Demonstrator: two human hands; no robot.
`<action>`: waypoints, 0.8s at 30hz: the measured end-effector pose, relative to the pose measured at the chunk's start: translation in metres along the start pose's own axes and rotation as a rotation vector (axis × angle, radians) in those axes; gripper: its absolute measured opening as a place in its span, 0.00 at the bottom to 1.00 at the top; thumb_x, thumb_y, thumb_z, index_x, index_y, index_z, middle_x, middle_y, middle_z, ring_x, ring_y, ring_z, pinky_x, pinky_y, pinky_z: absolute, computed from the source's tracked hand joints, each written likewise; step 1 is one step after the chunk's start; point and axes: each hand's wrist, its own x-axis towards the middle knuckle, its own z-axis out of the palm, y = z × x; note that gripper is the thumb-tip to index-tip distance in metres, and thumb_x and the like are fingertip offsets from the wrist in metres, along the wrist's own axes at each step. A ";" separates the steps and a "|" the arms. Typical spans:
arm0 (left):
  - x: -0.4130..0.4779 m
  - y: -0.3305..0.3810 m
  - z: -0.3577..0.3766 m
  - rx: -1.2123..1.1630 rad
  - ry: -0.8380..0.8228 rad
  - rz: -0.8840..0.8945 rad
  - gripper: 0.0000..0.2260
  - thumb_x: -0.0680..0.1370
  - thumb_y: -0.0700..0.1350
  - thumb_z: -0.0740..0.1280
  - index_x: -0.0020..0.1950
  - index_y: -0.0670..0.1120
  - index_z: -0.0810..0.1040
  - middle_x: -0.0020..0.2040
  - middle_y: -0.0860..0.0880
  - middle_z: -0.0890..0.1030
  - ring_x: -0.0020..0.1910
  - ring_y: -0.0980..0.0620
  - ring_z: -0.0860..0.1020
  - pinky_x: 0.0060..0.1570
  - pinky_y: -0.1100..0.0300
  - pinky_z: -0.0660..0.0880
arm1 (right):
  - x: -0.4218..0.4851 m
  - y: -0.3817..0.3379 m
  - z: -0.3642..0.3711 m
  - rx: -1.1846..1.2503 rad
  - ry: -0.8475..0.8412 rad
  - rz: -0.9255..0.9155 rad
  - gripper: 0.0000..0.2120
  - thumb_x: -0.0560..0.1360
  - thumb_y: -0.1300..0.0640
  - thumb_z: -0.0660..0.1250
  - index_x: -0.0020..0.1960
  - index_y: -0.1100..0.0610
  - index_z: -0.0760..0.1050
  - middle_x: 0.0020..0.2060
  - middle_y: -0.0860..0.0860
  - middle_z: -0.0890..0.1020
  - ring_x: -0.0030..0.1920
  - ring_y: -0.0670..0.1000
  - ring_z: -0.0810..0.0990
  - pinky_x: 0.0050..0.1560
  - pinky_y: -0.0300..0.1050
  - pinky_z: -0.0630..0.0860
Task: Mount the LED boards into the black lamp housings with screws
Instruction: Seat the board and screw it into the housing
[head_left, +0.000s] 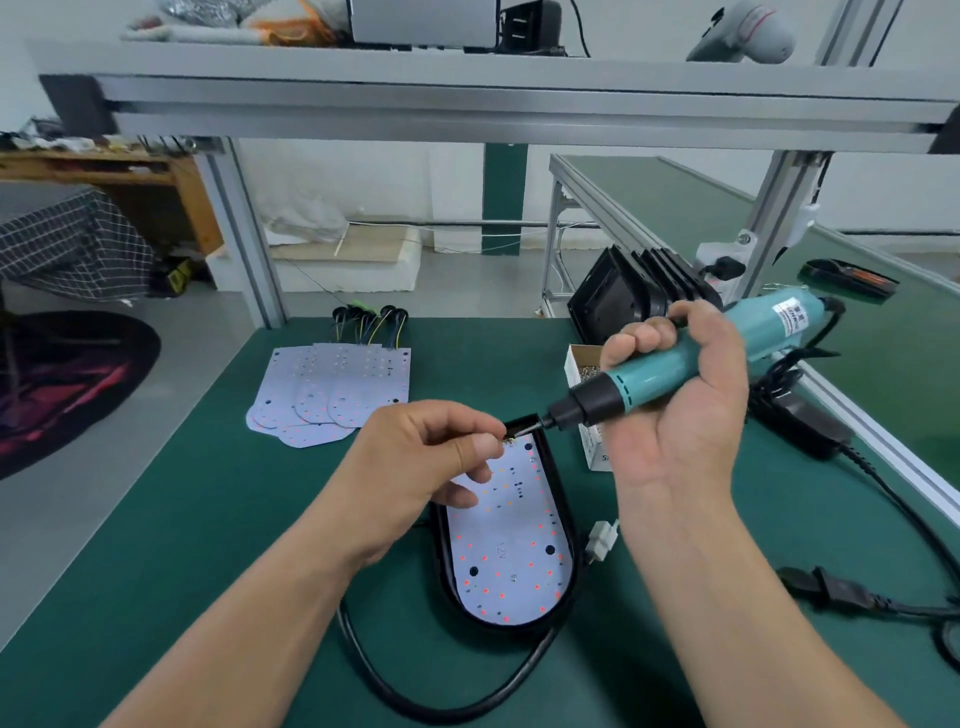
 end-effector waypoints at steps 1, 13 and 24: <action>0.000 -0.001 0.001 0.038 0.015 0.018 0.08 0.79 0.37 0.74 0.48 0.51 0.89 0.42 0.47 0.87 0.40 0.54 0.83 0.37 0.59 0.81 | 0.000 0.003 0.000 -0.004 0.010 0.001 0.05 0.81 0.60 0.67 0.47 0.56 0.74 0.35 0.50 0.73 0.33 0.48 0.75 0.39 0.44 0.78; -0.004 -0.002 0.015 -0.041 -0.039 -0.018 0.08 0.78 0.35 0.75 0.50 0.48 0.89 0.45 0.42 0.88 0.42 0.47 0.87 0.45 0.60 0.83 | 0.000 0.008 -0.019 -0.048 0.047 0.012 0.05 0.81 0.59 0.68 0.46 0.57 0.75 0.35 0.50 0.74 0.34 0.49 0.76 0.40 0.44 0.79; -0.003 -0.007 0.016 0.015 -0.039 0.046 0.08 0.77 0.34 0.77 0.49 0.47 0.88 0.42 0.42 0.88 0.42 0.46 0.88 0.46 0.62 0.81 | 0.000 0.007 -0.021 -0.074 0.018 0.017 0.05 0.81 0.59 0.68 0.46 0.57 0.77 0.35 0.50 0.75 0.34 0.49 0.77 0.41 0.45 0.80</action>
